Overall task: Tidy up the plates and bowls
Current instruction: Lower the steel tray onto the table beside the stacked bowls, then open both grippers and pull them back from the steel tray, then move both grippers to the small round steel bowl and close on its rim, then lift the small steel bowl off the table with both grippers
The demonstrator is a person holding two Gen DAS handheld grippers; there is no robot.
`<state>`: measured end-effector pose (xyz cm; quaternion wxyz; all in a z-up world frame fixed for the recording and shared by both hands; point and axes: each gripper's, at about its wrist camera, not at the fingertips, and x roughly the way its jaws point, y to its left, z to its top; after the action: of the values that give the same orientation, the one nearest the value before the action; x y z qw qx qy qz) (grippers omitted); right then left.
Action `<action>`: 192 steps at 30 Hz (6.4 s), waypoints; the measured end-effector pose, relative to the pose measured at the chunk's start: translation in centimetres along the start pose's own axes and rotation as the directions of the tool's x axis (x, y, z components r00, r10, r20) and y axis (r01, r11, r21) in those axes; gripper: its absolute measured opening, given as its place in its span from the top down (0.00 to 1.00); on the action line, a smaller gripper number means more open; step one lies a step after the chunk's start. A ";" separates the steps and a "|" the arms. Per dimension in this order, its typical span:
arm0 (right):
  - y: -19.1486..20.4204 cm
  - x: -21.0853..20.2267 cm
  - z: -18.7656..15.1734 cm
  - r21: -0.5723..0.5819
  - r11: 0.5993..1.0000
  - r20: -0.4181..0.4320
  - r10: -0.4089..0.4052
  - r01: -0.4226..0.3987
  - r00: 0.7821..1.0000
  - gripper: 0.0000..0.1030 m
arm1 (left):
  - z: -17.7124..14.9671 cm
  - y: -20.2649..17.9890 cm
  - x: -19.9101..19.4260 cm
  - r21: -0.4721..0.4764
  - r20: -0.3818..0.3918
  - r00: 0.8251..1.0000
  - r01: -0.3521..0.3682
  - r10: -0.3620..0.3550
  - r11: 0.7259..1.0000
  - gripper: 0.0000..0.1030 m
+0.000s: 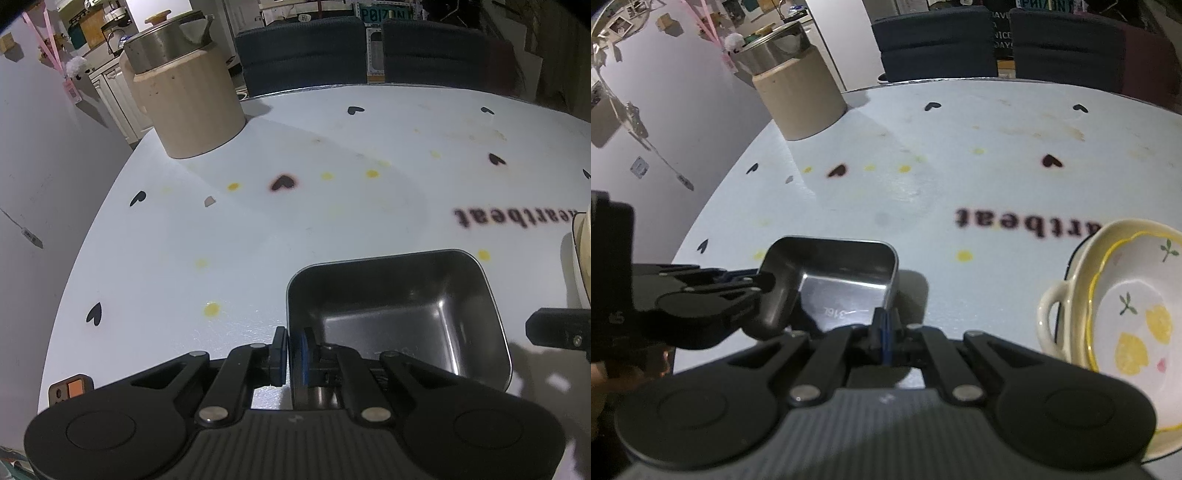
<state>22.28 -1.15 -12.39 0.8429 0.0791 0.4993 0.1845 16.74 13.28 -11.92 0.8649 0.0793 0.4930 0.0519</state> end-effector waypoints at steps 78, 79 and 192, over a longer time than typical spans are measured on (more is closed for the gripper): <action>-20.6 -26.6 0.3 0.179 0.923 0.368 -0.384 0.341 0.847 0.00 | 11.0 -17.6 -16.0 0.021 0.311 0.863 0.414 -0.399 0.910 0.00; -22.2 -26.3 0.4 0.190 0.919 0.365 -0.392 0.345 0.845 0.00 | 11.5 -19.0 -15.7 0.030 0.308 0.862 0.415 -0.403 0.909 0.00; -22.4 -16.3 1.9 0.061 0.980 0.268 -0.200 0.190 0.942 0.93 | 9.4 -23.4 -11.6 -0.017 0.202 0.858 0.486 -0.473 0.874 0.92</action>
<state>22.08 -27.98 -5.30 0.9162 0.0685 0.3869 0.0789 19.17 -12.50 -1.79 0.8961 -0.0706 0.4094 -0.1564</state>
